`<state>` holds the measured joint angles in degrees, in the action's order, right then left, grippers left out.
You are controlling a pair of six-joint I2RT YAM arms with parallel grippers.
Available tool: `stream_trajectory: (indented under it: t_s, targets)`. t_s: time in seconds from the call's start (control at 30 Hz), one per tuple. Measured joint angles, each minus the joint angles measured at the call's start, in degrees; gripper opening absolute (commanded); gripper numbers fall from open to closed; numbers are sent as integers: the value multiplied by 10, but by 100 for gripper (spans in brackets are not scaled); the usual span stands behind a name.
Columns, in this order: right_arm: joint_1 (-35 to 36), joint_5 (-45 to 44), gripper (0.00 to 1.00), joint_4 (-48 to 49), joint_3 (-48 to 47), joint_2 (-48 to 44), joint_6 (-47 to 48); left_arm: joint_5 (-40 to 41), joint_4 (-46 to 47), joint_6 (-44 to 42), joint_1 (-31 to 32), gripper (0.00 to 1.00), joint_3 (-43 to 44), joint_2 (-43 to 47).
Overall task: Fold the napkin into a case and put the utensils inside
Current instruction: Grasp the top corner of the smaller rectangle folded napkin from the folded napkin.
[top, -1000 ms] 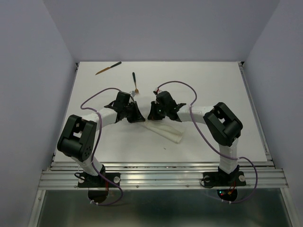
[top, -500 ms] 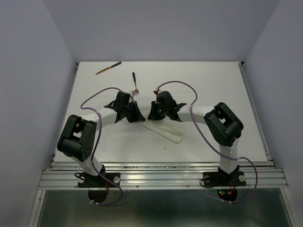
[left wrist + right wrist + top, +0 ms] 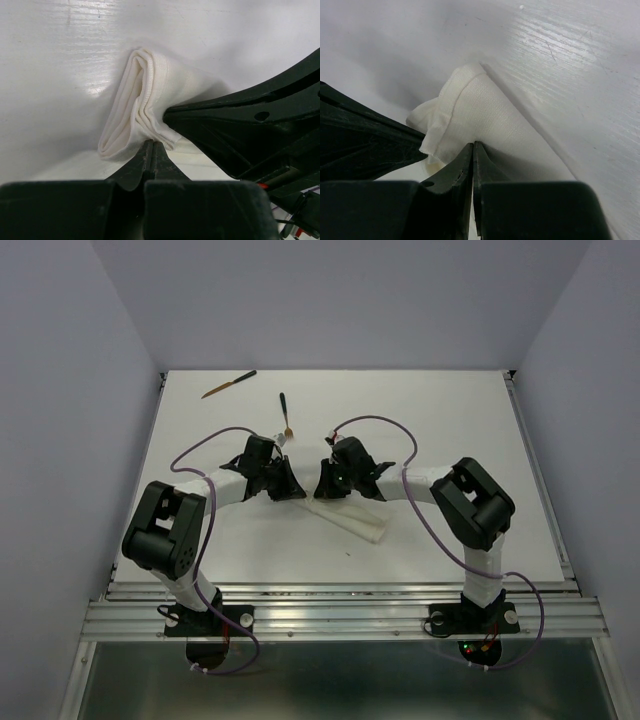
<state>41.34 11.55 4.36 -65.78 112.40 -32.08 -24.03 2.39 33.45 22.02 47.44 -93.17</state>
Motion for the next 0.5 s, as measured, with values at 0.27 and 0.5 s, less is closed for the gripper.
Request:
stream_trajectory:
  t_s: [0.27,0.5]
  targets:
    - [0,-1,9,-12,0,-24,12,-2,4,0,0,0,-1,-1]
    - [0,-2,8,-14,-18,-30,12,-2,4,0,0,0,-1,-1]
